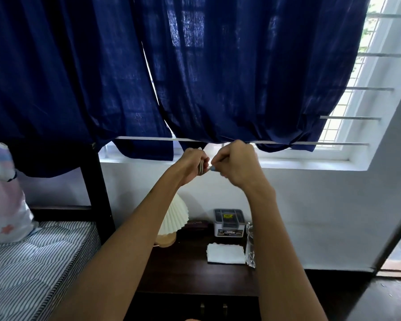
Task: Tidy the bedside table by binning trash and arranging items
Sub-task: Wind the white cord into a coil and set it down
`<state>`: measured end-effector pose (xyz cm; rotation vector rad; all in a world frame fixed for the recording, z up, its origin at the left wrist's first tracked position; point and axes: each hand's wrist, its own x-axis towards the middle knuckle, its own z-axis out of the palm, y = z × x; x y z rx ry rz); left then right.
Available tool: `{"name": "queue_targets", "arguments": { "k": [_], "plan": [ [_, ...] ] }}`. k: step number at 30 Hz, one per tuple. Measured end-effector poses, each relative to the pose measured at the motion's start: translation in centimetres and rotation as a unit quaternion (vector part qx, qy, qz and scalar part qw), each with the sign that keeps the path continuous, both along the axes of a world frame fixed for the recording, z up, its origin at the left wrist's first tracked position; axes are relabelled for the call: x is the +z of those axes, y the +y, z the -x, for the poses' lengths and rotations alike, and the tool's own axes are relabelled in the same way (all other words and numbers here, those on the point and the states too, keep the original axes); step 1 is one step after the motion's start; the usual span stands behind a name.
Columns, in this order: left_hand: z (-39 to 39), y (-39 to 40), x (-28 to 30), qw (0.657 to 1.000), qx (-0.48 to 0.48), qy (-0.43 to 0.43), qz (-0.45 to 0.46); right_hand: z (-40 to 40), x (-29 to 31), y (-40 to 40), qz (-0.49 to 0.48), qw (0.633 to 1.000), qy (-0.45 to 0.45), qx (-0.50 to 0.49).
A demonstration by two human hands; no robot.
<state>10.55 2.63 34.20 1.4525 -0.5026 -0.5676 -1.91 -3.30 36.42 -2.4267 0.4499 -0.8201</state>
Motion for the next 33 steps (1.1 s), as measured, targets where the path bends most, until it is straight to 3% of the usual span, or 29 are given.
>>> {"name": "queue_targets", "arguments": {
  "k": [3, 7, 14, 18, 27, 33],
  "plan": [
    [0.9, 0.8, 0.1, 0.995, -0.096, 0.017, -0.029, 0.2, 1.4, -0.9, 0.004, 0.999, -0.027, 0.033],
    [1.7, 0.8, 0.3, 0.982, -0.170, -0.027, -0.081, -0.3, 2.0, -1.8, -0.003, 0.995, -0.059, 0.078],
    [1.8, 0.8, 1.1, 0.965, -0.232, -0.066, -0.105, -0.5, 0.8, -5.0, -0.145, 0.975, -0.117, 0.126],
    [1.6, 0.6, 0.8, 0.964, -0.231, -0.097, -0.088, -0.7, -0.2, -5.7, -0.187, 0.960, -0.128, 0.166],
    [0.5, 0.8, -0.4, 0.980, -0.198, -0.028, 0.010, -1.4, -2.1, -5.7, -0.334, 0.900, -0.096, 0.263],
    [0.2, 0.5, -1.5, 0.991, -0.123, -0.024, 0.039, -2.0, -3.1, -5.2, -0.354, 0.910, -0.096, 0.195]
  ]
}}
